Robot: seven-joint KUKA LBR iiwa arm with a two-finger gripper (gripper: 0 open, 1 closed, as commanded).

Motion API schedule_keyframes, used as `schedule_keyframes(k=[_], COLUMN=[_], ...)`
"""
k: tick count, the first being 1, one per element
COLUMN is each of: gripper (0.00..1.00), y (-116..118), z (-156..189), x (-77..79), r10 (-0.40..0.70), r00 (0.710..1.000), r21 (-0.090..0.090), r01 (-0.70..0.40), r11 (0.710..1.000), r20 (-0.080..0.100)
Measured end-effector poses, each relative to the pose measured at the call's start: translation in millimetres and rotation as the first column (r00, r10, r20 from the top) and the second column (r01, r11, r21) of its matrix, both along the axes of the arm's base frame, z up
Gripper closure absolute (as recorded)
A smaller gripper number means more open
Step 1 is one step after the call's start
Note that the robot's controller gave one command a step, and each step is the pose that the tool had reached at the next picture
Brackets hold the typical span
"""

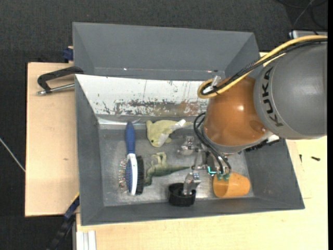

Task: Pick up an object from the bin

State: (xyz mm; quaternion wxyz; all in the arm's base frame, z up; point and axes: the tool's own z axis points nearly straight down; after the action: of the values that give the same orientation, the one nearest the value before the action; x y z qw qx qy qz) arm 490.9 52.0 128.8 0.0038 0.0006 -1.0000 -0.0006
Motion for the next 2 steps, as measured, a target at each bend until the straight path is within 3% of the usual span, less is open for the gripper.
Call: schedule_keyframes(k=[1, 2], gripper=[0.0, 1.0], y=[2.4, 2.2], z=[-22.1, -29.5], x=[9.4, 2.4], r10=[0.03, 0.031], r00=[0.999, 0.999], r21=[0.002, 0.001], r01=[-0.03, -0.031], r11=[1.0, 1.0], r20=[0.035, 0.012])
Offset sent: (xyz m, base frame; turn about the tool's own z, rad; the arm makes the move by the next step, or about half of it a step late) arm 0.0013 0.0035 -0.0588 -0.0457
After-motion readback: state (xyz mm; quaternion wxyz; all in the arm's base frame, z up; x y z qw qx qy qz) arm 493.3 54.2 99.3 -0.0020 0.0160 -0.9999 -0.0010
